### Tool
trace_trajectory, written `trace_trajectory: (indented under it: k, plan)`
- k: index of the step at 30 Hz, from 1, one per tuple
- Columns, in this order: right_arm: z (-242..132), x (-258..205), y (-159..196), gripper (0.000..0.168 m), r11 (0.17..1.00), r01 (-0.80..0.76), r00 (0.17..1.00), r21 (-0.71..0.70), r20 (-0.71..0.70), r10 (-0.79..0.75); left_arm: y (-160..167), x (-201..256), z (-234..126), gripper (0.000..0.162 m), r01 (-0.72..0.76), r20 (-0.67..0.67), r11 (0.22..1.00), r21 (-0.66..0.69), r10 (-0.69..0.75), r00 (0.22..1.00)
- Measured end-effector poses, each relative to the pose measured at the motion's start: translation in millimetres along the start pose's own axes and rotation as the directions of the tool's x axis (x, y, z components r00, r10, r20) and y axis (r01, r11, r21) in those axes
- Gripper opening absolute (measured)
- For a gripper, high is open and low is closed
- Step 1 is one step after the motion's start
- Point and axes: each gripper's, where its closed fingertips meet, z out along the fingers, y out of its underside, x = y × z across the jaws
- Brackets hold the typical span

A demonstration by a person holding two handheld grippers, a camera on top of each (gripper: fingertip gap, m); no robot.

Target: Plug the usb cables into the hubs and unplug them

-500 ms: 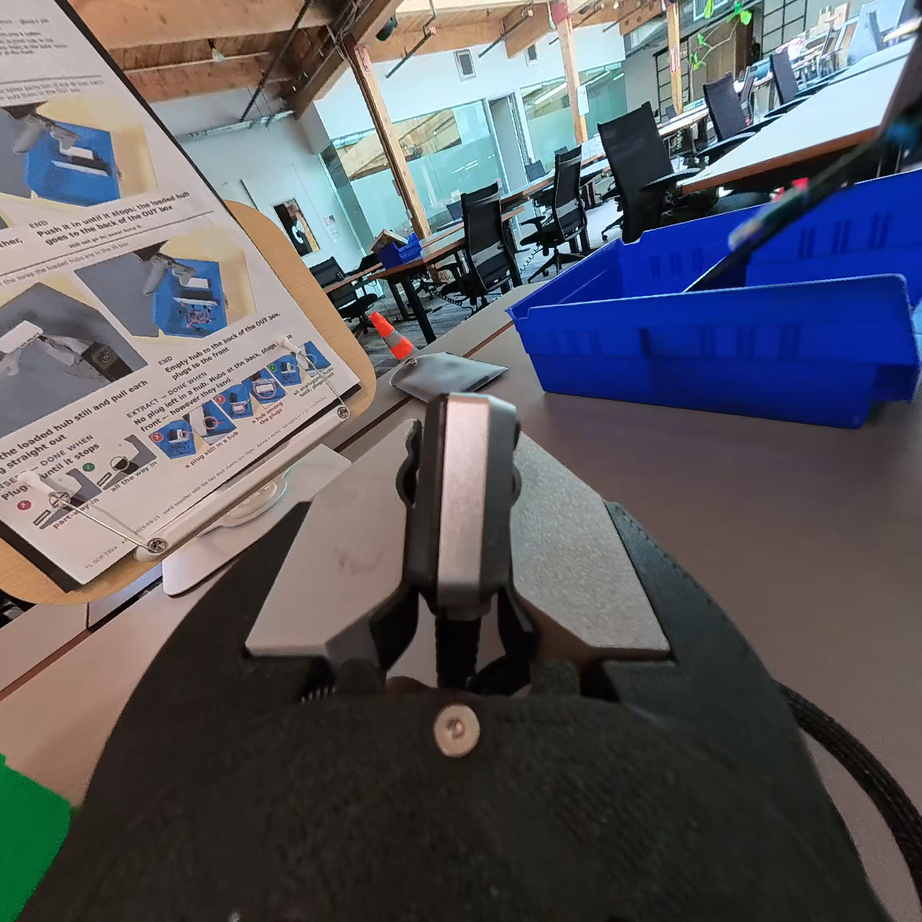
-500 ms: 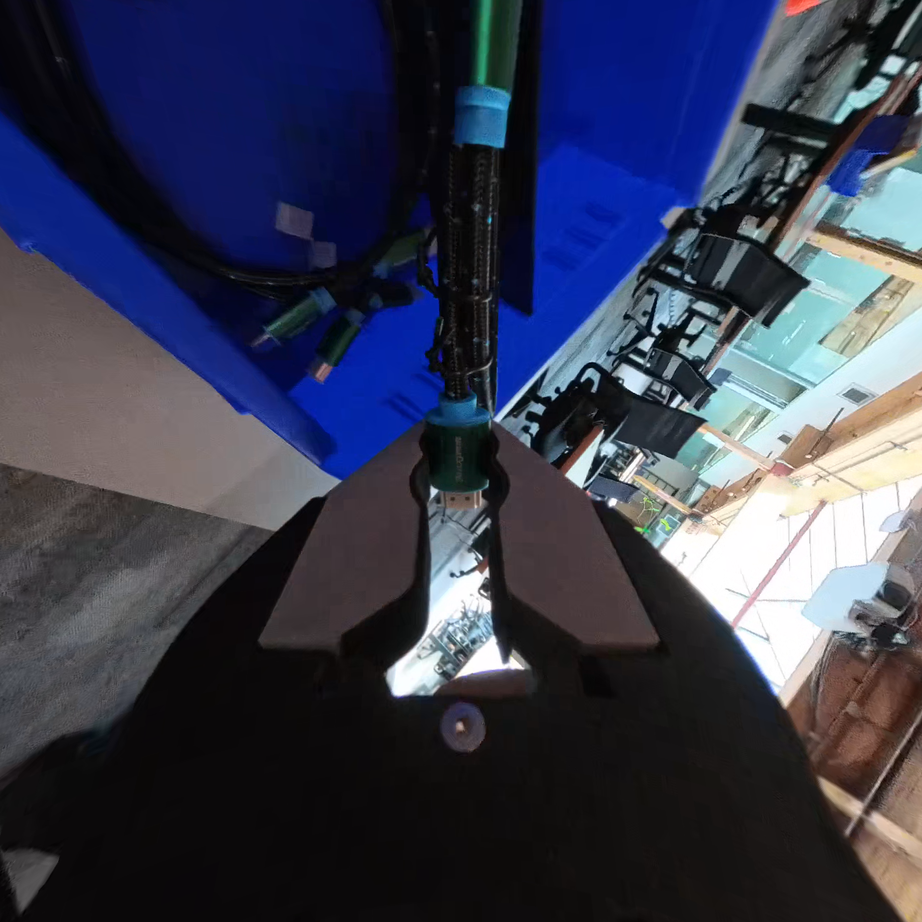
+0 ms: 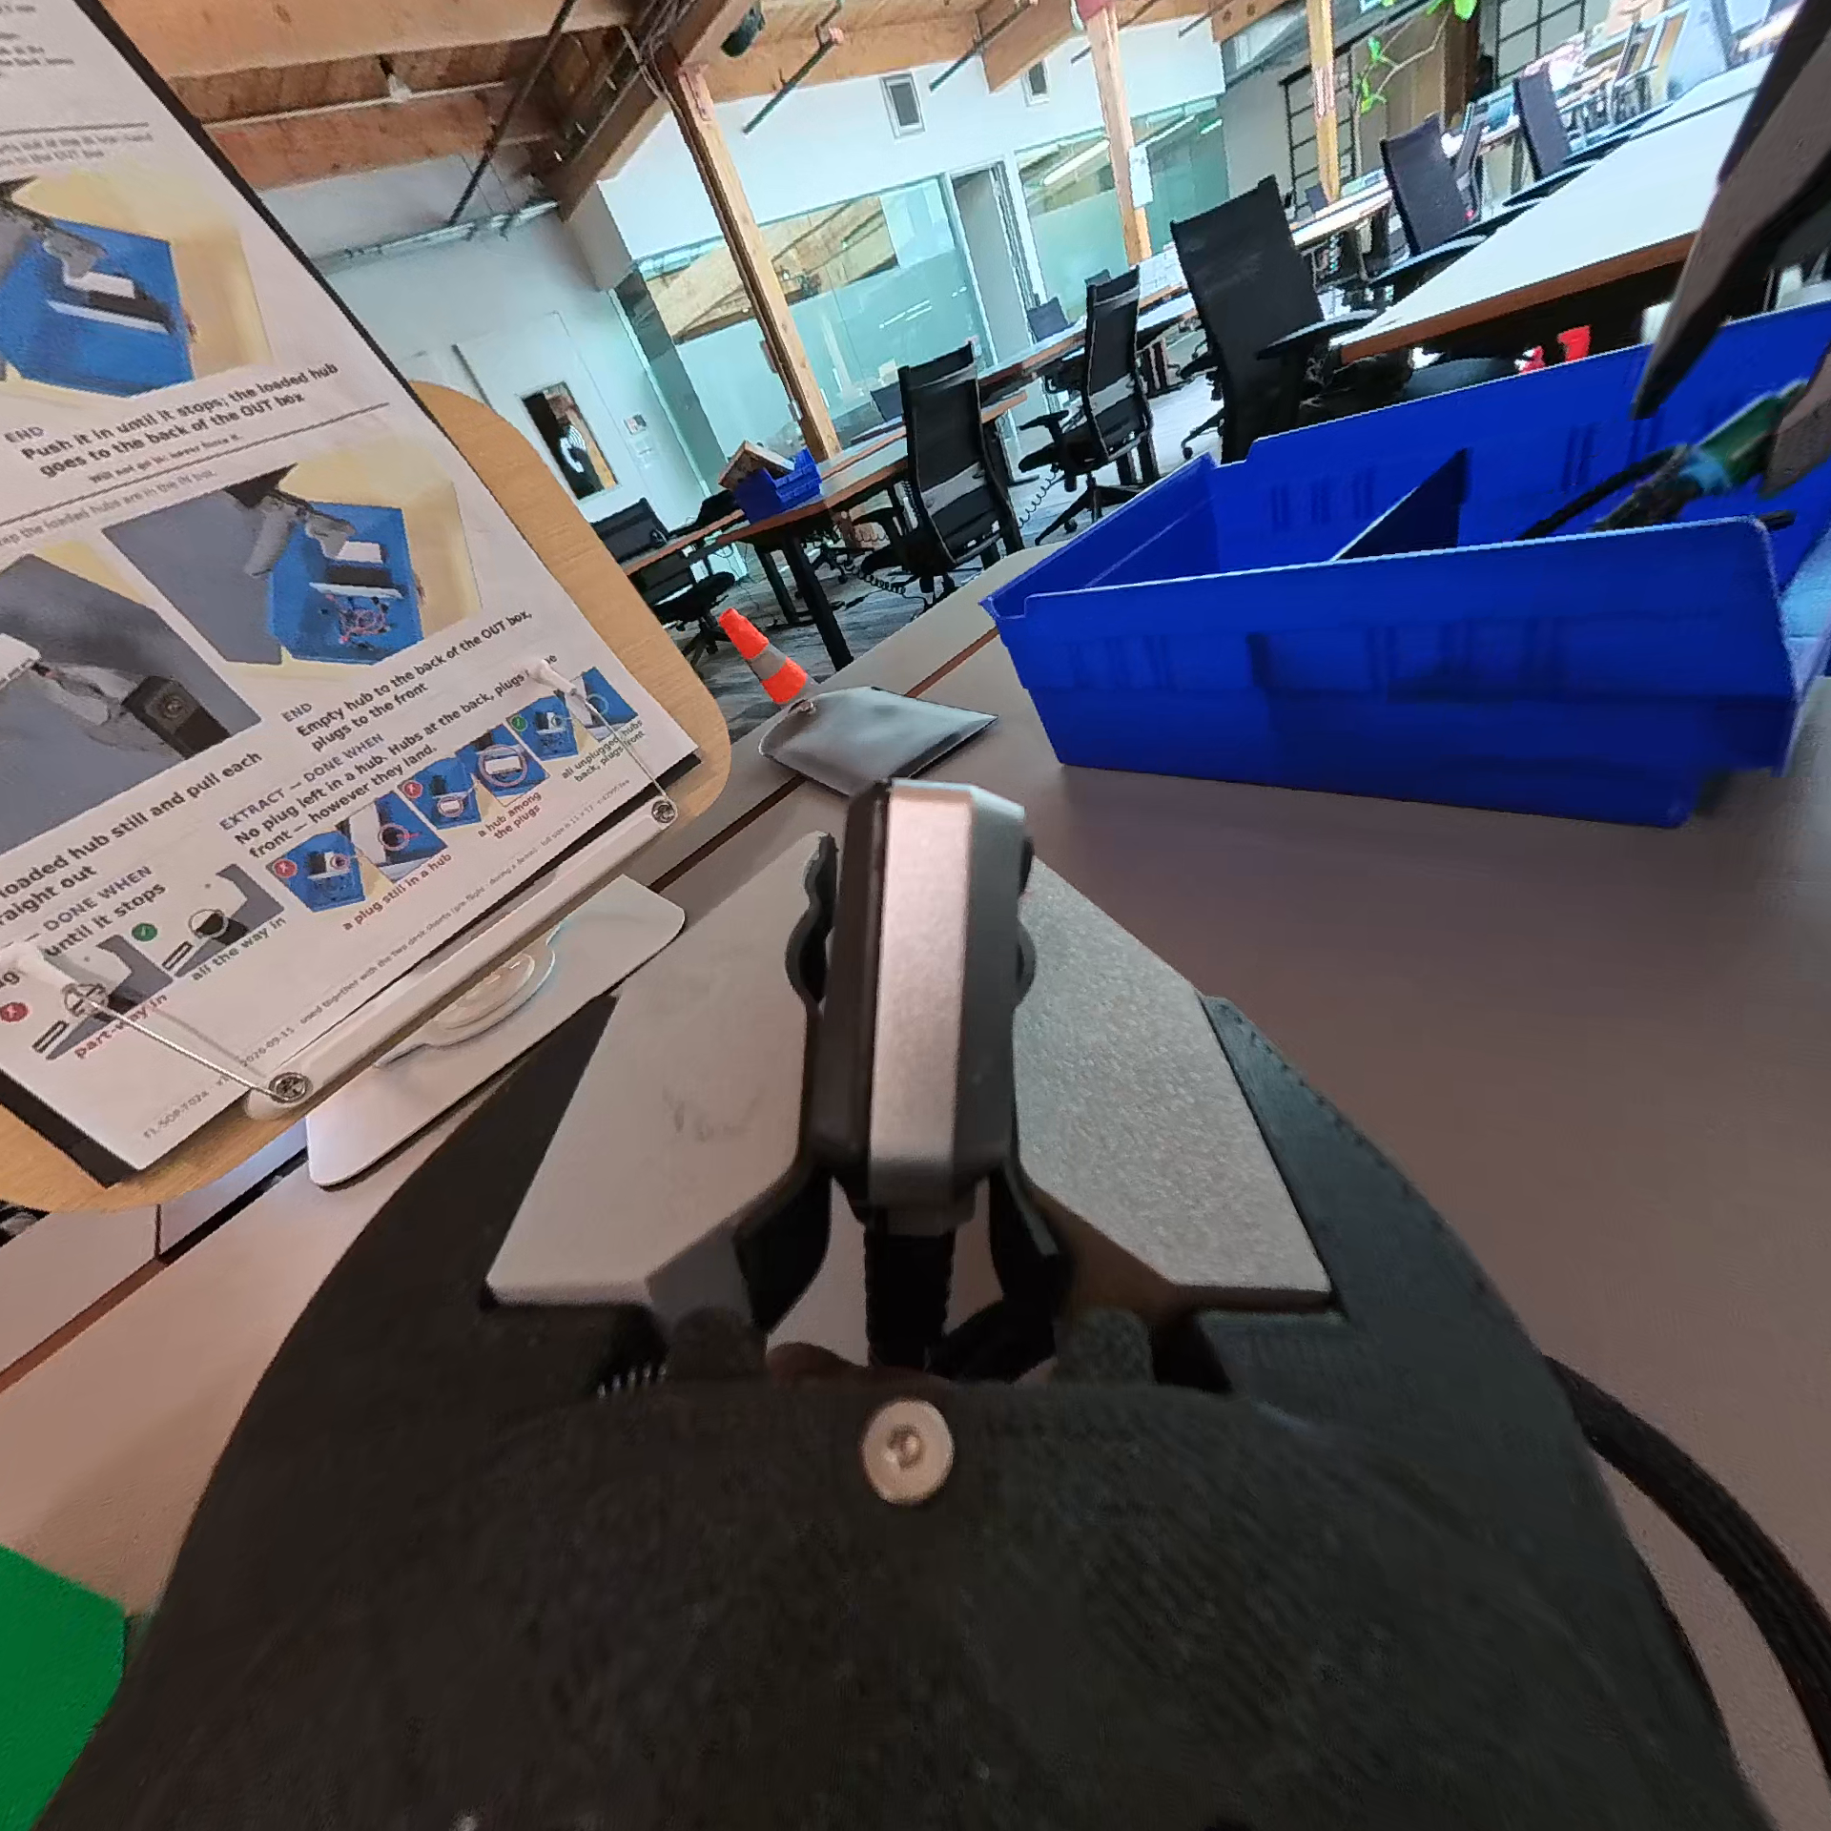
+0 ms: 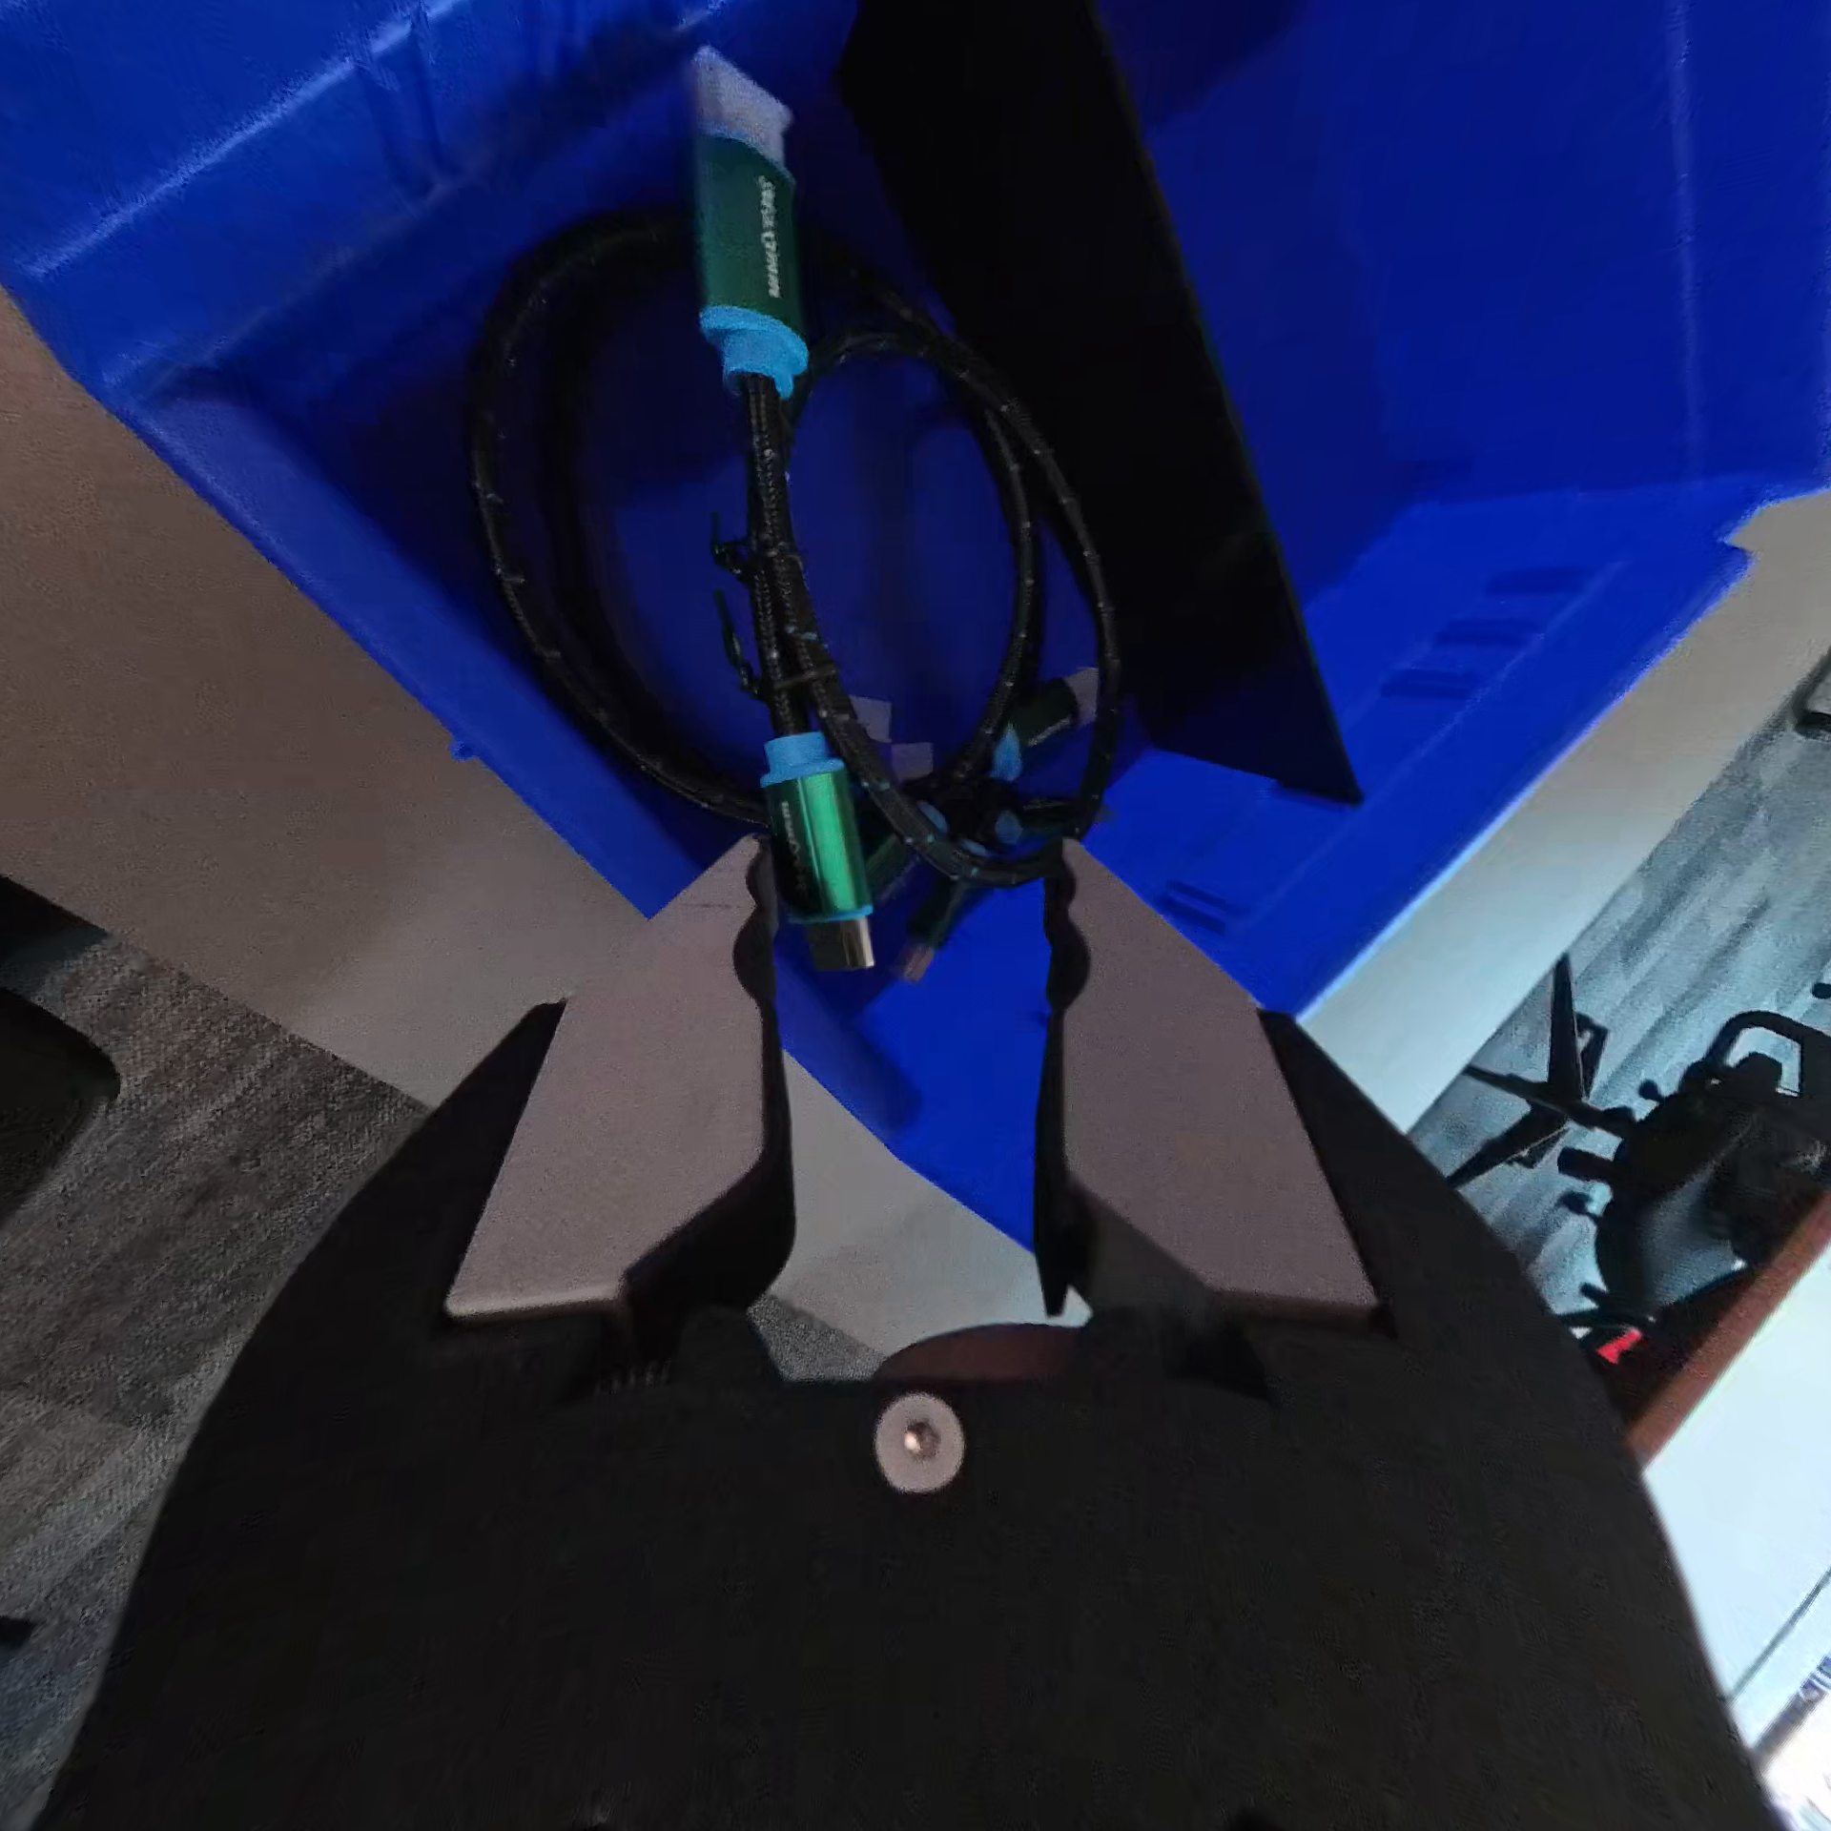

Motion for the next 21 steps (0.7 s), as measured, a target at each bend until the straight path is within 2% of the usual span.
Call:
trace_trajectory:
  k: [3,5,7,13,14,16,18,21]
  plan:
    - [24.9,-14.9,9.5,0.037,0.997,0.031,0.998,-0.067,0.058,-0.028,3.4,3.1,1.4,0.029,-0.009,-0.005,1.000,-0.011,0.009,1.000]
    - [24.7,-13.2,13.0,0.040,0.993,0.022,0.998,-0.113,0.068,-0.014,7.7,5.4,2.9,0.029,-0.012,-0.015,1.000,-0.026,0.012,1.000]
    - [10.6,-5.5,15.2,0.060,0.991,0.011,0.998,-0.132,0.063,-0.003,10.8,6.0,3.3,0.029,-0.016,-0.019,0.999,-0.036,0.015,1.000]
    - [-48.5,8.8,15.3,0.064,0.991,-0.131,0.979,0.001,0.155,0.130,-4.3,15.0,-1.6,0.029,-0.031,-0.085,0.999,0.045,0.035,0.996]
    - [-56.2,9.9,7.2,0.063,0.984,-0.166,0.974,0.062,0.165,0.154,-8.1,19.1,-2.7,0.028,-0.048,-0.103,0.997,0.067,0.055,0.993]
    - [-76.0,-0.6,-32.0,0.059,0.930,-0.254,0.949,0.265,0.255,0.187,-19.0,32.4,-7.9,0.028,-0.107,-0.152,0.984,0.144,0.128,0.980]
    - [-100.4,-22.2,-84.1,0.056,0.809,-0.364,0.903,0.461,0.389,0.184,-31.7,50.6,-17.7,0.028,-0.180,-0.194,0.953,0.244,0.230,0.954]
    - [-126.3,-71.5,-149.7,0.058,0.663,-0.476,0.811,0.578,0.580,0.077,-43.7,71.7,-29.6,0.029,-0.281,-0.186,0.895,0.348,0.359,0.914]
